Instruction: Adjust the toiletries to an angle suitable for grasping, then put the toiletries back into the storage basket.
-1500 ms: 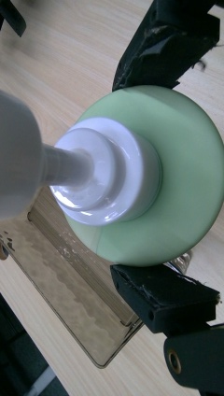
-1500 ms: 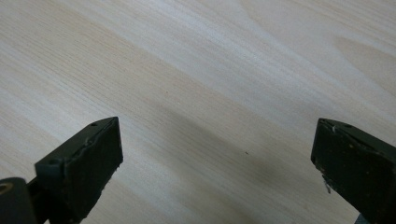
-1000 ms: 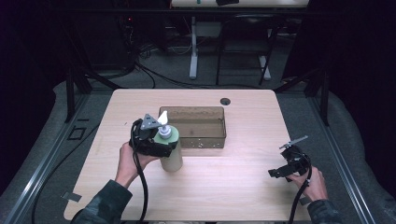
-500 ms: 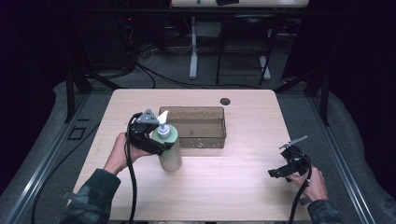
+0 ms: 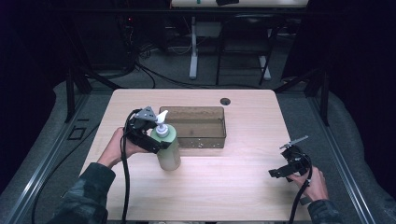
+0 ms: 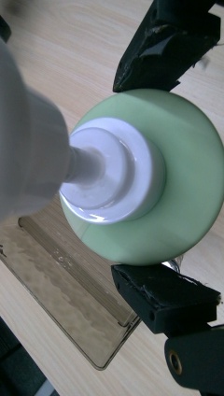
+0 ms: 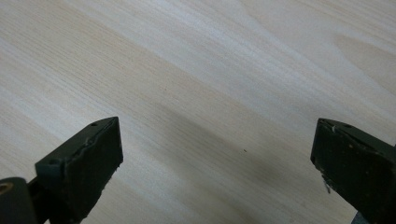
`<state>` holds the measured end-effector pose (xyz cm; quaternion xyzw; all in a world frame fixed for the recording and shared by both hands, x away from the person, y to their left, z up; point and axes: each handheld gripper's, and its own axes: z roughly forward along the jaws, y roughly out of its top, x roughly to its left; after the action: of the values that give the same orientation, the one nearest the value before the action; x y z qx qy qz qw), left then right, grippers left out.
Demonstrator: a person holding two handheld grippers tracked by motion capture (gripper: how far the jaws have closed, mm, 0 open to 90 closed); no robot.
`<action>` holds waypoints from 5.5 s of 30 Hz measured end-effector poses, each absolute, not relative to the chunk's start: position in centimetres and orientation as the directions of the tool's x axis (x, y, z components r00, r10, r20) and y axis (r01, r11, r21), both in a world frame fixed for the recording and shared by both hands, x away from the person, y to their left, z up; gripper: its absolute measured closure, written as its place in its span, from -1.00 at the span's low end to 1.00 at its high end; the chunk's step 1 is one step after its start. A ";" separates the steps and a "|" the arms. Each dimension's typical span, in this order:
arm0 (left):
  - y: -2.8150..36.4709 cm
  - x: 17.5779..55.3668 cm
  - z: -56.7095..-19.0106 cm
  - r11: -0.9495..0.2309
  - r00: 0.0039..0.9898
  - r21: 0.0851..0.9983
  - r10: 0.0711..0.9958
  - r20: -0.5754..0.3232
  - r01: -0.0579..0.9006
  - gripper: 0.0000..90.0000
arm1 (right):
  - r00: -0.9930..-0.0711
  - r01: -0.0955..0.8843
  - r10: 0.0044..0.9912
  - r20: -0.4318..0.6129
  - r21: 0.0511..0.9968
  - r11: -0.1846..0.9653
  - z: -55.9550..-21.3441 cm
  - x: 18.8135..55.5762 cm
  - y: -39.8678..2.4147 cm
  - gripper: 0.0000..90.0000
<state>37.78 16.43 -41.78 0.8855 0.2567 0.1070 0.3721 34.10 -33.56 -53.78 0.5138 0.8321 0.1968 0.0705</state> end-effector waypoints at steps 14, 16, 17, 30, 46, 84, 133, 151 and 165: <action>15.3 36.9 -37.3 -0.516 0.757 0.728 0.653 -0.008 0.453 -0.85 | -0.463 0.830 0.882 0.086 0.393 0.397 -53.8 34.2 -33.5 -0.96; 15.1 36.8 -37.0 -0.522 0.753 0.724 0.658 0.005 0.451 -0.83 | -0.463 0.830 0.882 0.086 0.392 0.397 -53.8 34.2 -33.5 -0.96; 14.8 36.8 -36.6 -0.526 0.744 0.718 0.668 0.016 0.456 -0.79 | -0.461 0.831 0.883 0.086 0.391 0.396 -53.8 34.1 -33.5 -0.95; 14.6 37.2 -35.2 -0.529 0.703 0.693 0.710 0.044 0.490 -0.54 | -0.465 0.830 0.881 0.084 0.389 0.400 -53.8 34.2 -33.5 -0.95; 13.6 37.9 -34.8 -0.569 0.706 0.628 0.707 0.043 0.532 -0.09 | -0.466 0.830 0.881 0.077 0.381 0.406 -53.9 34.2 -33.5 -0.94; 12.7 37.8 -34.1 -0.631 0.755 0.591 0.654 0.055 0.503 0.39 | -0.472 0.823 0.879 0.066 0.389 0.413 -53.8 34.1 -33.7 -0.94; 13.5 37.4 -29.7 -0.699 0.805 0.565 0.585 0.098 0.439 0.39 | -0.482 0.813 0.874 0.062 0.403 0.420 -53.5 34.0 -33.2 -0.96; 13.8 37.6 -28.6 -0.701 0.815 0.567 0.573 0.088 0.431 0.39 | -0.492 0.806 0.869 0.051 0.404 0.433 -53.4 33.9 -33.2 -0.96; 13.2 38.2 -27.0 -0.714 0.824 0.567 0.557 0.103 0.412 0.39 | -0.495 0.805 0.867 0.054 0.405 0.433 -53.5 34.0 -33.2 -0.96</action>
<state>38.16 13.17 -27.00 0.9159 0.2643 0.1343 0.2705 34.02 -33.22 -53.50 0.4961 0.8427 0.1927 0.0811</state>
